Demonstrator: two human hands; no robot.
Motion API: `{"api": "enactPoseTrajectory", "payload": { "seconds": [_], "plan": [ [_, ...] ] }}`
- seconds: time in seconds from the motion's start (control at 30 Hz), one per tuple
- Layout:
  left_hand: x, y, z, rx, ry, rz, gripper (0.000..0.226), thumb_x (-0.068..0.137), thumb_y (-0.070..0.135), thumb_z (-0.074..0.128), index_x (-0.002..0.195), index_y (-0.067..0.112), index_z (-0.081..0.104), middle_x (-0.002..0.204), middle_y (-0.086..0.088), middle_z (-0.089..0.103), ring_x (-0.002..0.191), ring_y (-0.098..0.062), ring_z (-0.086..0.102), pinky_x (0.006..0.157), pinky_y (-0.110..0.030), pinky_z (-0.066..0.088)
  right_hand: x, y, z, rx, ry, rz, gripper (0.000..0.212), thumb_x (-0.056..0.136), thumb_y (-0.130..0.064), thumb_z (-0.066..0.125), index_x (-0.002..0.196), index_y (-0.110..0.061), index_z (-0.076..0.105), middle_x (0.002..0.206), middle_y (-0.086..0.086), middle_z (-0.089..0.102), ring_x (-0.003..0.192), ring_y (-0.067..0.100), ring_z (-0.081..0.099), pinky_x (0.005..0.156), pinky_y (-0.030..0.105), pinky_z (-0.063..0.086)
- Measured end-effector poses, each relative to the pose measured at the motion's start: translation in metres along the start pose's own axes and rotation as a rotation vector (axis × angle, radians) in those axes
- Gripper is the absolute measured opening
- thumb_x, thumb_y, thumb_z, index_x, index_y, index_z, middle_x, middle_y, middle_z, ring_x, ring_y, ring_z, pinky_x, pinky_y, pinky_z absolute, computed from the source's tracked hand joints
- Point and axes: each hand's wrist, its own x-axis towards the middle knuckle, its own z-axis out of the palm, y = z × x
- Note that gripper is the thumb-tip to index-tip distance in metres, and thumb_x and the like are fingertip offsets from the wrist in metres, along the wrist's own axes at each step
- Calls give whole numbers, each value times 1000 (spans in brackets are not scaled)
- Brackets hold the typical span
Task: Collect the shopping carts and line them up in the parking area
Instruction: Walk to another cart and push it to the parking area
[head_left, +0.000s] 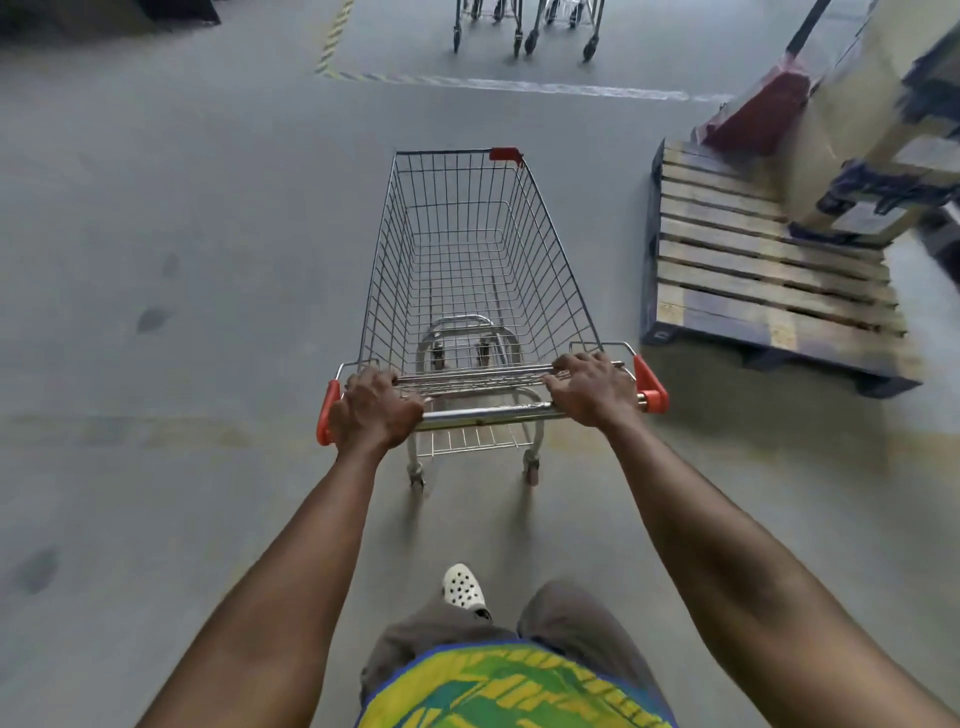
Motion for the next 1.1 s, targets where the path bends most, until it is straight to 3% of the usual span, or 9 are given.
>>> {"api": "enactPoseTrajectory", "payload": {
  "seconds": [0.37, 0.57, 0.73, 1.0, 1.1],
  "plan": [
    [189, 37, -26, 21, 23, 3, 56, 82, 47, 55, 132, 23, 62, 133, -5, 60, 123, -25, 52, 89, -36, 38, 187, -23, -52, 9, 51, -27, 48, 94, -56, 44, 134, -34, 60, 135, -2, 62, 126, 23, 49, 96, 45, 47],
    [303, 62, -45, 5, 85, -21, 67, 70, 50, 46, 126, 22, 67, 125, -6, 66, 117, -27, 56, 85, -35, 40, 308, -38, -87, 44, 84, -51, 46, 92, -51, 46, 131, -34, 63, 129, -1, 64, 122, 22, 52, 94, 43, 48],
    [395, 80, -60, 2, 92, -73, 60, 74, 47, 49, 127, 27, 68, 125, -4, 68, 118, -26, 57, 91, -37, 43, 406, -54, -119, 63, 62, -84, 48, 91, -47, 47, 132, -30, 63, 128, 1, 61, 125, 23, 52, 94, 43, 47],
    [522, 102, -79, 11, 159, -123, 48, 79, 42, 55, 122, 27, 70, 118, -4, 71, 109, -26, 61, 87, -36, 45, 541, -78, -155, 62, 52, -139, 46, 92, -47, 45, 131, -30, 63, 125, 0, 62, 122, 21, 54, 82, 41, 40],
    [582, 108, -91, 23, 172, -121, 48, 79, 40, 56, 123, 27, 70, 119, -3, 71, 110, -24, 61, 85, -32, 39, 600, -92, -167, 67, 79, -147, 47, 91, -48, 45, 131, -32, 63, 123, 1, 64, 118, 22, 55, 79, 40, 39]
  ]
}}
